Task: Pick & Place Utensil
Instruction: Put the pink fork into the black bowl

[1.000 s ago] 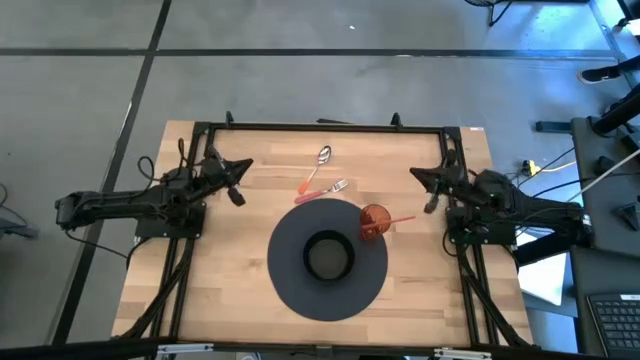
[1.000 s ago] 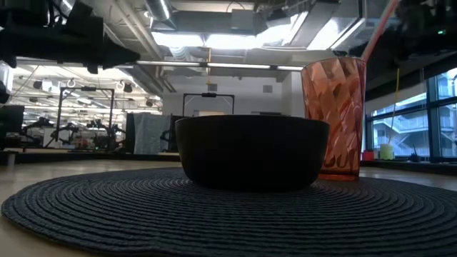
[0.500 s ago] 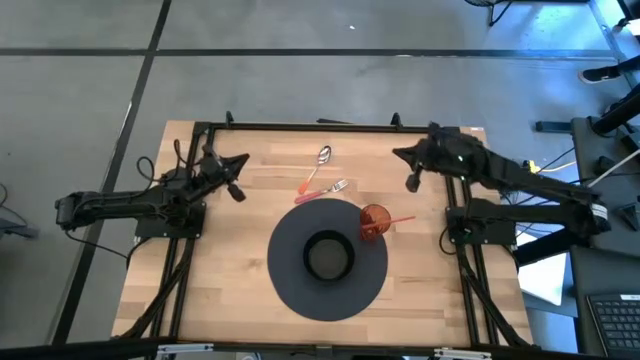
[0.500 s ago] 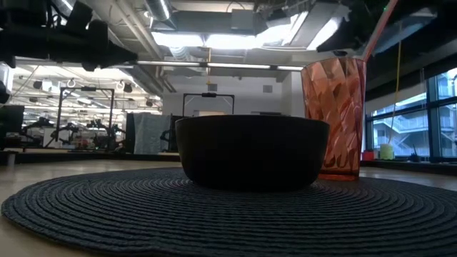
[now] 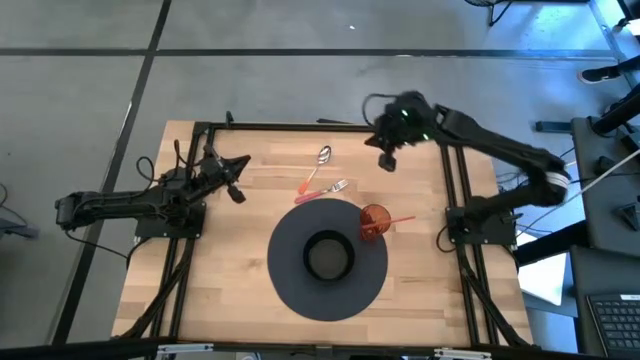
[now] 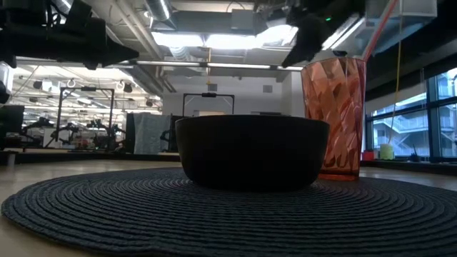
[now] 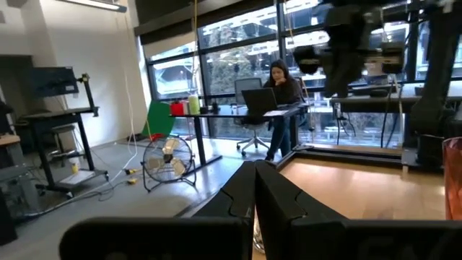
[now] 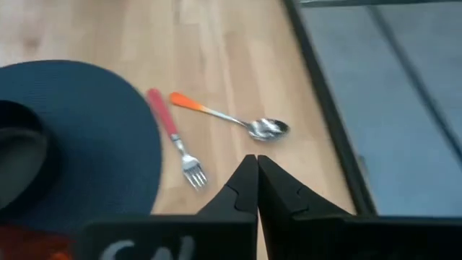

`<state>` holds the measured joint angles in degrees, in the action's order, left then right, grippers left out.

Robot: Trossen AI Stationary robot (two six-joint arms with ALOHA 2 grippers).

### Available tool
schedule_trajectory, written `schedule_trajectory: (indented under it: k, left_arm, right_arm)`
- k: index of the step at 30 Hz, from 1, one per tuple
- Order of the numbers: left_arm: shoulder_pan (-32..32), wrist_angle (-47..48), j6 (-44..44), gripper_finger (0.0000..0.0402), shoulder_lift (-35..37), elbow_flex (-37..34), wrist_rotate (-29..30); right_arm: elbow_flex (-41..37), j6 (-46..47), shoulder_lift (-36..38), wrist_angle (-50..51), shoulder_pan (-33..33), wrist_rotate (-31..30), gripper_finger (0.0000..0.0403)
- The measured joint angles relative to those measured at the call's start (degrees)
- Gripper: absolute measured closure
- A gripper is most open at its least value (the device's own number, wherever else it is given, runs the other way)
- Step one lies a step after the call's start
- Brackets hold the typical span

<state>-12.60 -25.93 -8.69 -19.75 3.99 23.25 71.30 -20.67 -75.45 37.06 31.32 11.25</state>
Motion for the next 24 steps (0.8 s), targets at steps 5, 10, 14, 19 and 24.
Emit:
schedule_trajectory:
  k: [5,10,14,19,24]
  left_arm:
    - [0.0,0.0,0.0,0.0399,0.0,0.0,-0.4]
    - [0.0,0.0,0.4,0.0397,0.0,0.0,-0.4]
    - [0.0,0.0,0.5,0.0397,0.0,0.0,-0.4]
    - [0.0,0.0,0.6,0.0399,0.0,0.0,-0.4]
    - [0.0,0.5,0.5,0.0396,0.0,0.0,-0.4]
  right_arm:
    - [11.8,-6.1,-11.7,7.4,2.6,4.7,0.0402]
    - [24.0,-8.3,-23.0,14.1,2.6,4.9,0.0397]
    - [31.8,-8.9,-30.8,16.5,0.7,4.8,0.0386]
    - [38.1,-13.0,-37.5,19.4,-2.9,4.9,0.0376]
    - [39.8,-18.1,-40.3,21.0,-7.2,7.3,0.0357]
